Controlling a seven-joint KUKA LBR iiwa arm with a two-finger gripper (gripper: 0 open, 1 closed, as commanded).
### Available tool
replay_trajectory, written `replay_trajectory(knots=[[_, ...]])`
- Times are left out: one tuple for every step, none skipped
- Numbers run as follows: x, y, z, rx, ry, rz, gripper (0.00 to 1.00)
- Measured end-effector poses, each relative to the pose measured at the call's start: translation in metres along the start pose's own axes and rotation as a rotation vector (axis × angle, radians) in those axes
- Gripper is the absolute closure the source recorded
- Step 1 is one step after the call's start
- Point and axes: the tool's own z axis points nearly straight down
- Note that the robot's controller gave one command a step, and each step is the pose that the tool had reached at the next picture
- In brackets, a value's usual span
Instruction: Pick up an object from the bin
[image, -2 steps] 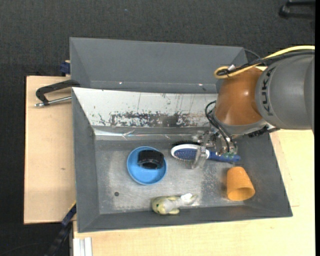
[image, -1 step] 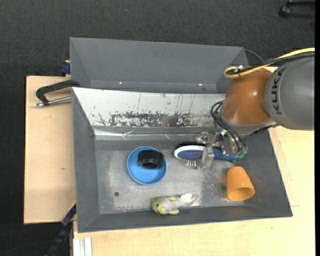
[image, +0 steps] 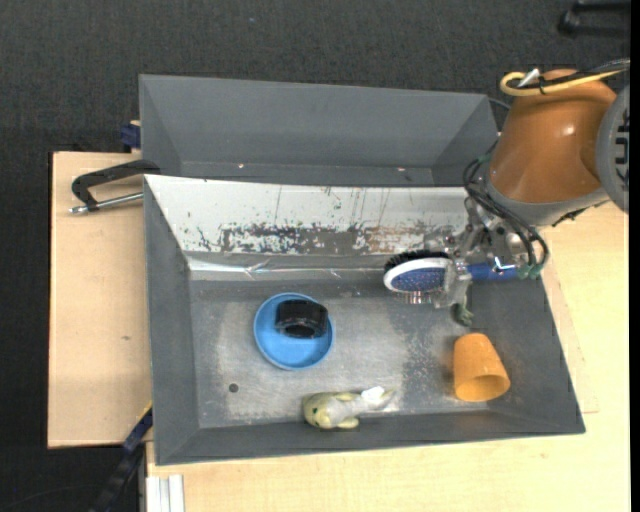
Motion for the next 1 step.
replay_trajectory(knots=[[-0.0004, -0.0005, -0.1693, 0.001, -0.002, -0.017, 1.0]])
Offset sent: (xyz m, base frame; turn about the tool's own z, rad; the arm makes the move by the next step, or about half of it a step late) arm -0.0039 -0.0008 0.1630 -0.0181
